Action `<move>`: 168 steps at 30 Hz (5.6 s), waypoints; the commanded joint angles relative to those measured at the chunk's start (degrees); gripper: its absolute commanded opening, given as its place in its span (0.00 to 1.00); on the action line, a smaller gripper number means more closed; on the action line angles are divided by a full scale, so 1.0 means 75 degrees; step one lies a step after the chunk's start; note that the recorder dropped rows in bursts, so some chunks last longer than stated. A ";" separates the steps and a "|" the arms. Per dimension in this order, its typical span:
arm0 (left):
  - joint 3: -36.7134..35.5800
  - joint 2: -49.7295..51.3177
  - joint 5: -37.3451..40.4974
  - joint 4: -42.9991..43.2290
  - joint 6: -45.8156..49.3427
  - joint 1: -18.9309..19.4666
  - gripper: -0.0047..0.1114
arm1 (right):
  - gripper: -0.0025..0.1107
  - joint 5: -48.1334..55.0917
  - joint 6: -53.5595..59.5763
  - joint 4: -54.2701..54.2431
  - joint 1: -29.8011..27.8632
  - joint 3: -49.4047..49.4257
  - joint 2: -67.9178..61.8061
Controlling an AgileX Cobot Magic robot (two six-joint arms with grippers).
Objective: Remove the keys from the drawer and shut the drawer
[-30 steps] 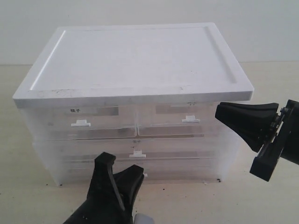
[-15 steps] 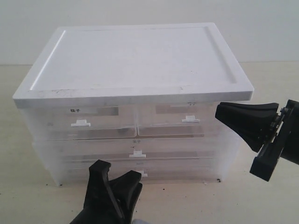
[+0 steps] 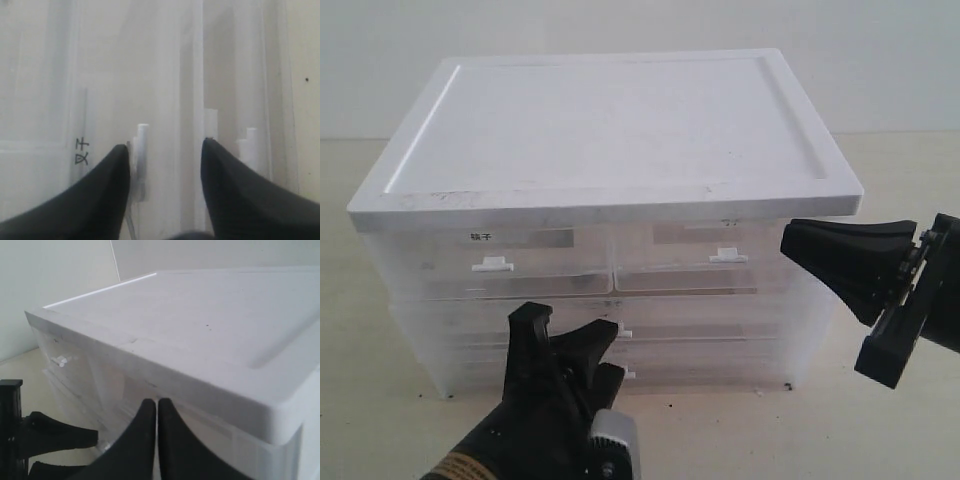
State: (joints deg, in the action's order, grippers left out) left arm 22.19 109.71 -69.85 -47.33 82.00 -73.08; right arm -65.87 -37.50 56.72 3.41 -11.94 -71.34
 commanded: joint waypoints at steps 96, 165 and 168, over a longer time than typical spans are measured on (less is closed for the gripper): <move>0.0652 -0.0053 -0.0015 0.0606 0.0357 0.0911 0.35 | 0.02 -0.0028 -0.0085 0.0046 0.0006 -0.0027 -0.0014; 0.0811 -0.5127 0.6844 -0.2653 0.1564 0.1662 0.49 | 0.02 0.0010 -0.0109 0.0032 0.0006 -0.0027 -0.0014; 0.0811 -0.4572 0.6934 -0.2074 0.1623 0.1868 0.51 | 0.02 0.0010 -0.0109 0.0032 0.0006 -0.0027 -0.0014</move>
State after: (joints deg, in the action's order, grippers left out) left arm 27.98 72.36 -19.54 -66.39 93.54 -60.27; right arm -65.76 -38.05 56.94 3.41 -11.94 -71.34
